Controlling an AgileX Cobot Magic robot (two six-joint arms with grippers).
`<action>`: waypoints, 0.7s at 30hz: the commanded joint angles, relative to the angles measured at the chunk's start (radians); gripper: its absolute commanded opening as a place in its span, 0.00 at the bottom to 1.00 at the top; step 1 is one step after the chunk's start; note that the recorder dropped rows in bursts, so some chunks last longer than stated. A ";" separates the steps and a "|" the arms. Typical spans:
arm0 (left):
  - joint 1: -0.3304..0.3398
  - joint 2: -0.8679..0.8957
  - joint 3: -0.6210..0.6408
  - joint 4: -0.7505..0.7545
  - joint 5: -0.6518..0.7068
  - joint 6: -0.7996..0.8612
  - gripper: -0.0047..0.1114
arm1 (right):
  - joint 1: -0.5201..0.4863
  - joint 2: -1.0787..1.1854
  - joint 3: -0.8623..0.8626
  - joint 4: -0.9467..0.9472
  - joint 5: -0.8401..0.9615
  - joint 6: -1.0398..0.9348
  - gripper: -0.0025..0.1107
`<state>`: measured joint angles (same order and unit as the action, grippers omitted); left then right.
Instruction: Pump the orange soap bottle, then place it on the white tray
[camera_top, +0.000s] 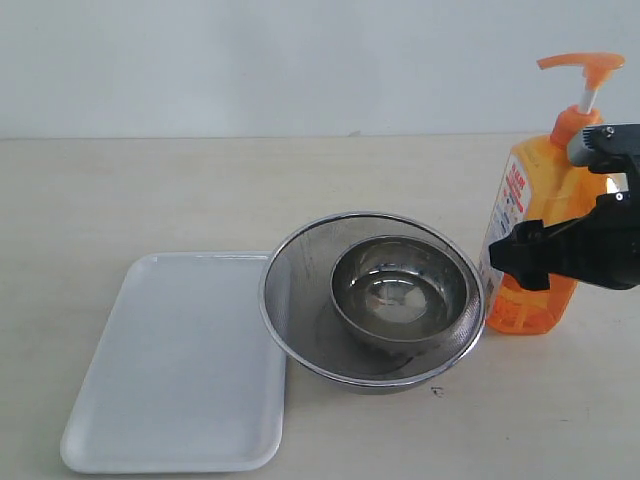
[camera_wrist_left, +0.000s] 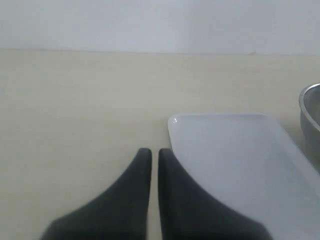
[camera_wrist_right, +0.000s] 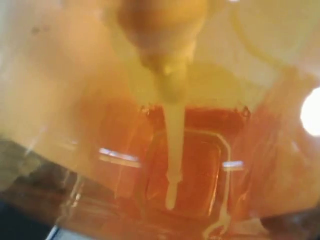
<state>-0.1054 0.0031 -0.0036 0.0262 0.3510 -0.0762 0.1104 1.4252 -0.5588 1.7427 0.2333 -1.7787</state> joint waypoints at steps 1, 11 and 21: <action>0.003 -0.003 0.004 -0.008 -0.011 -0.002 0.08 | -0.001 -0.001 -0.002 0.002 -0.053 -0.007 0.82; 0.003 -0.003 0.004 -0.008 -0.011 -0.002 0.08 | -0.001 -0.018 0.001 0.002 0.003 0.027 0.82; 0.003 -0.003 0.004 -0.008 -0.011 -0.002 0.08 | -0.001 -0.099 0.011 -0.199 0.029 0.303 0.82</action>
<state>-0.1054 0.0031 -0.0036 0.0262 0.3510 -0.0762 0.1104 1.3528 -0.5550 1.6745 0.2710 -1.6324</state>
